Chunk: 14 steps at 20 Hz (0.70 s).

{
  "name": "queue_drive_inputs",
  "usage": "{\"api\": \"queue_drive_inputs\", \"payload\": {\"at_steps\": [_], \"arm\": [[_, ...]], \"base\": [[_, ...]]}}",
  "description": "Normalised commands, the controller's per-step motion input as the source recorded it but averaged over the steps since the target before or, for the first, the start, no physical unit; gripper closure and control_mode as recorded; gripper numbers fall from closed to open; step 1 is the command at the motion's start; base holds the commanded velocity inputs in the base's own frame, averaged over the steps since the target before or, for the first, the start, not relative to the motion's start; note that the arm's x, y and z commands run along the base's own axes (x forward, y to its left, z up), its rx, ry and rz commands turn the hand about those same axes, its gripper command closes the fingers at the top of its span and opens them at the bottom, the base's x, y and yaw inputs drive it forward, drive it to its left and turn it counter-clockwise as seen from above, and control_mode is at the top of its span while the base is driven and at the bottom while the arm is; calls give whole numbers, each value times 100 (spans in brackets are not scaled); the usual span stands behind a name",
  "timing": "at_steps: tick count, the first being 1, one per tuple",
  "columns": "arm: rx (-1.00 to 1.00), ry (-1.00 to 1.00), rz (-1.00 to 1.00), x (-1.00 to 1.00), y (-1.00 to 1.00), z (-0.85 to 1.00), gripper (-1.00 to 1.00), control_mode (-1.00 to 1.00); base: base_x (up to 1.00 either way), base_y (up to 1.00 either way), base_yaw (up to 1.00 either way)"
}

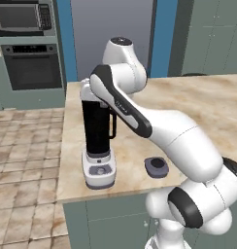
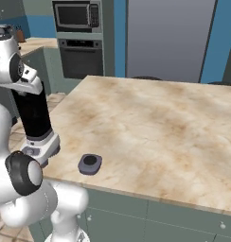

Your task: Grab the garlic and onion from the fridge, place them in the blender, close the lid, and turn on the blender to create a marinade.

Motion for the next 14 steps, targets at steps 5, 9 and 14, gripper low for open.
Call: {"api": "queue_drive_inputs", "payload": {"at_steps": [5, 9, 14], "arm": [[0, 0, 0, 73, 10, 0, 100, -100], [0, -16, 1, 10, 2, 0, 100, -100], [0, -33, 4, -2, 0, 0, -100, -100]], "base": [[0, 0, 0], [0, 0, 0], [0, 0, 0]]}}
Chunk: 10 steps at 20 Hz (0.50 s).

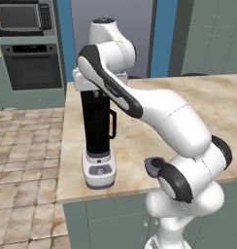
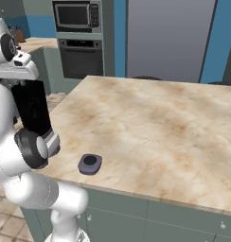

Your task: Grab the garlic and onion from the fridge, place them in the blender, close the lid, and turn on the blender to create a marinade.

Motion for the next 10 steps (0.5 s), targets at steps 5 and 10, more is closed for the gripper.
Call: {"api": "queue_drive_inputs", "payload": {"at_steps": [5, 10], "arm": [[0, -28, 4, 0, -1, 0, -100, -100], [6, -11, 2, -39, -17, 25, -100, -100]], "base": [[0, 0, 0], [0, 0, 0]]}}
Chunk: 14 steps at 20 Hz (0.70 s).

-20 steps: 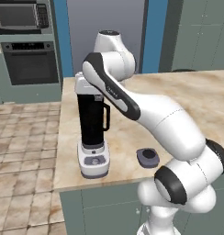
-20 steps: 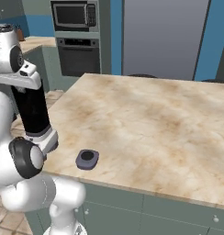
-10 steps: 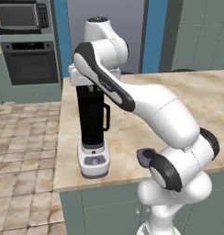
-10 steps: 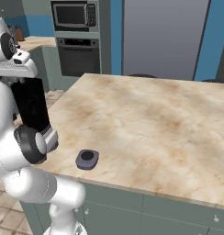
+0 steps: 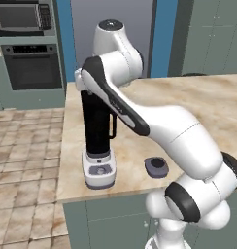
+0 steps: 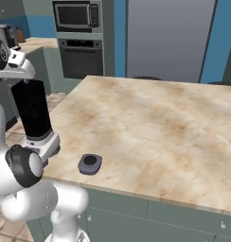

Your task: Grab the garlic and onion from the fridge, place them in the blender, close the lid, and turn on the blender to create a marinade.

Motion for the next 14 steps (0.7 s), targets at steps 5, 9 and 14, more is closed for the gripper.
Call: {"api": "queue_drive_inputs", "payload": {"at_steps": [5, 9, 14], "arm": [[12, -1, 0, -58, -50, 17, -100, -100], [11, 0, 0, -69, -74, -14, -100, -100], [6, 2, 0, -45, -72, -53, -100, -100]], "base": [[0, 0, 0], [0, 0, 0], [0, 0, 0]]}}
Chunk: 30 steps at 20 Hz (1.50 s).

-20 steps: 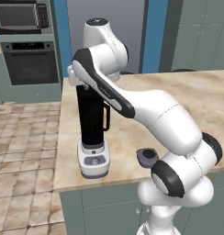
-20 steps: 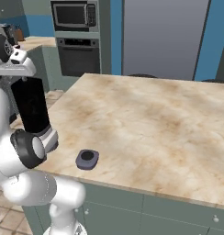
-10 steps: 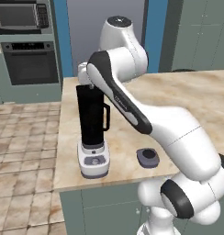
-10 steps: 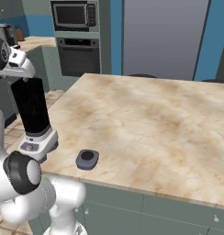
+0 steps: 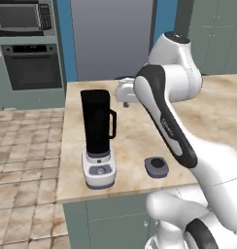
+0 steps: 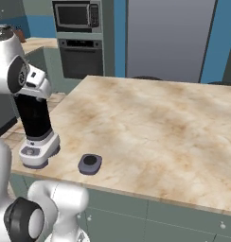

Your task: Grab the garlic and onion from the fridge, place them in the blender, close the lid, and turn on the blender to create a marinade.

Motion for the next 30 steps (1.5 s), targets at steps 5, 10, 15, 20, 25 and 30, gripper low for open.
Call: {"api": "queue_drive_inputs", "payload": {"at_steps": [5, 10, 15, 20, 25, 30], "arm": [[0, 8, 0, -18, -77, -76, -100, -100], [0, 18, 0, 0, -68, -70, -100, -100], [0, 19, 0, 0, -37, -76, -100, -100], [-2, 22, 0, 3, -16, -77, -100, -100], [-7, 18, 0, 7, -9, -69, -100, -100], [-7, 1, 1, 19, -27, -42, -100, -100]], "base": [[0, 0, 0], [0, 0, 0], [0, 0, 0], [0, 0, 0], [0, 0, 0], [0, 0, 0]]}}
